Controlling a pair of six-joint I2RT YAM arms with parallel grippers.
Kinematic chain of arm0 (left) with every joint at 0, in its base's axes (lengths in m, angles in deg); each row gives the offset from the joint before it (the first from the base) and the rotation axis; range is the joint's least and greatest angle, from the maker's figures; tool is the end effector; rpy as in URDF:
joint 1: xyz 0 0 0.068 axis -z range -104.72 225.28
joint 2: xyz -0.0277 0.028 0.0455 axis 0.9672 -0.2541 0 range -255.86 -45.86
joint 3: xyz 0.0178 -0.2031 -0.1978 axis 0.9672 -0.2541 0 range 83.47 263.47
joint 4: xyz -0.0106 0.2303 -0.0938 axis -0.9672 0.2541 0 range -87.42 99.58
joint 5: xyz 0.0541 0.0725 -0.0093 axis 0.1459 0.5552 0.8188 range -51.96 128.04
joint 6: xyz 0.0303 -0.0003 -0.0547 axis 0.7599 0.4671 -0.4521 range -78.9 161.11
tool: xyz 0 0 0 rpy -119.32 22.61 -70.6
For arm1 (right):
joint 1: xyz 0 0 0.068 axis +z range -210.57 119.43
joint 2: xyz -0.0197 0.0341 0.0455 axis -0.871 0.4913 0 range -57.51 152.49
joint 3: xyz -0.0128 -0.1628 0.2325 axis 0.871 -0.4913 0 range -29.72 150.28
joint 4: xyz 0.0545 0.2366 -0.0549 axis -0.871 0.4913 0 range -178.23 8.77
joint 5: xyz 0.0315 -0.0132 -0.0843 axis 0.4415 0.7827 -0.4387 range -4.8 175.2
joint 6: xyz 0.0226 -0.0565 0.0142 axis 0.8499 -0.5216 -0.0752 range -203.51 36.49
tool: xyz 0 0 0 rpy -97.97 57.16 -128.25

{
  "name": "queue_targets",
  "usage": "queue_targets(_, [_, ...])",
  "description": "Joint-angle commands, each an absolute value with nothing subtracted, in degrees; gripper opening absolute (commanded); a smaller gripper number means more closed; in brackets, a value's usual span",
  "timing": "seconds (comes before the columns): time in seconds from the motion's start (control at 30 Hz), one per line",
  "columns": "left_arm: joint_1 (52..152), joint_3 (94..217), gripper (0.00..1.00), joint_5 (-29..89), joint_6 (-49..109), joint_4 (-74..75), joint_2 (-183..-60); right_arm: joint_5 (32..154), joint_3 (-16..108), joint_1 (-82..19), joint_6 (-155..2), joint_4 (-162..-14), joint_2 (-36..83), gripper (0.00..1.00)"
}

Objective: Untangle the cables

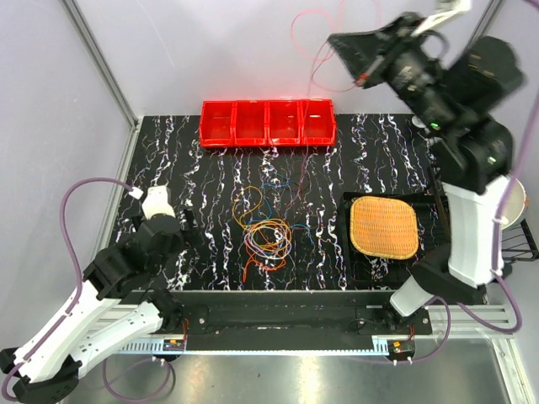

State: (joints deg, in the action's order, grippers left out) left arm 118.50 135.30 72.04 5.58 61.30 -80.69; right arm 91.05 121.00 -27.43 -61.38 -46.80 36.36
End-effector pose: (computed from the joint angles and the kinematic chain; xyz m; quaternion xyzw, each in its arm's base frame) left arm 0.0782 -0.0371 0.3204 -0.0607 0.8787 -0.0419 0.4716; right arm 0.1917 0.1308 0.6476 -0.0985 0.5984 0.3960 0.6895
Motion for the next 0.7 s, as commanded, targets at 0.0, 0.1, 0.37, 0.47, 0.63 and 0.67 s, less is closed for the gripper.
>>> queue_targets(0.0, [118.52,134.71,0.99,74.43,5.07,58.48,-79.17,93.11,122.15,-27.61,-60.93,-59.12,30.83,0.0])
queue_targets(0.1, [118.52,134.45,0.99,74.52,4.54,58.48,-78.21,93.02,121.11,-27.61,-60.22,-63.42,28.64,0.0])
queue_targets(0.37, [118.43,134.01,0.99,74.6,3.93,58.47,-76.18,90.66,112.85,-27.7,-61.89,-68.28,23.71,0.0])
queue_targets(0.47, [118.35,134.01,0.99,74.69,4.1,58.56,-76.36,88.29,107.32,-27.61,-64.17,-68.19,22.48,0.0])
queue_targets(0.63, [118.43,134.01,0.99,74.17,4.02,58.48,-77.32,83.99,101.68,-27.7,-68.91,-68.63,23.08,0.0])
queue_targets(0.67, [118.35,133.92,0.99,73.99,3.93,58.56,-77.41,82.75,101.5,-27.61,-69.62,-68.89,23.52,0.0])
